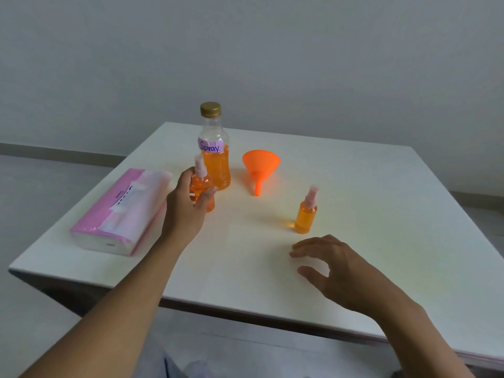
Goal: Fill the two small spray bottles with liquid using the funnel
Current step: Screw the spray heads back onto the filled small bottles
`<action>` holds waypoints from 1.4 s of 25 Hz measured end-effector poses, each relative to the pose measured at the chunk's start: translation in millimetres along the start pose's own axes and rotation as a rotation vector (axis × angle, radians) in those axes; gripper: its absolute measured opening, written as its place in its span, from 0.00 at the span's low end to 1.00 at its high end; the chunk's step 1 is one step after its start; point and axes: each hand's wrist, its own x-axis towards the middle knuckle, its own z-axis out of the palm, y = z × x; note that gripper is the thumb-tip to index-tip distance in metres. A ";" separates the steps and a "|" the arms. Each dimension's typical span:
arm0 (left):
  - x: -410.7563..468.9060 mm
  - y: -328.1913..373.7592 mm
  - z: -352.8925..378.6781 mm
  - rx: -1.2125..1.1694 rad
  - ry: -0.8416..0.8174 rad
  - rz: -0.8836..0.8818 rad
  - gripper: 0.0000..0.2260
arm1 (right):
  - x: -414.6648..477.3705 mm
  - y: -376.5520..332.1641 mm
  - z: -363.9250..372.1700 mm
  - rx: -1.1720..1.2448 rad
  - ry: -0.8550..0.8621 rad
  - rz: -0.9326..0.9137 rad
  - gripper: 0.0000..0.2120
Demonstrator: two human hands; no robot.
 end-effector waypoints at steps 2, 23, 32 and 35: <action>1.3 -3.0 1.5 -0.009 0.000 -0.003 0.19 | 1.2 -0.4 -1.3 0.010 -0.001 0.011 0.13; -55.4 56.5 77.7 0.096 -0.342 0.343 0.21 | 32.4 -5.3 -33.5 0.405 0.614 0.360 0.09; -54.7 71.5 113.0 -0.024 -0.377 0.207 0.21 | 69.3 -13.7 -27.3 0.406 0.561 0.340 0.04; -52.3 72.2 108.9 0.034 -0.417 0.259 0.26 | 68.4 -11.0 -28.3 0.384 0.539 0.353 0.07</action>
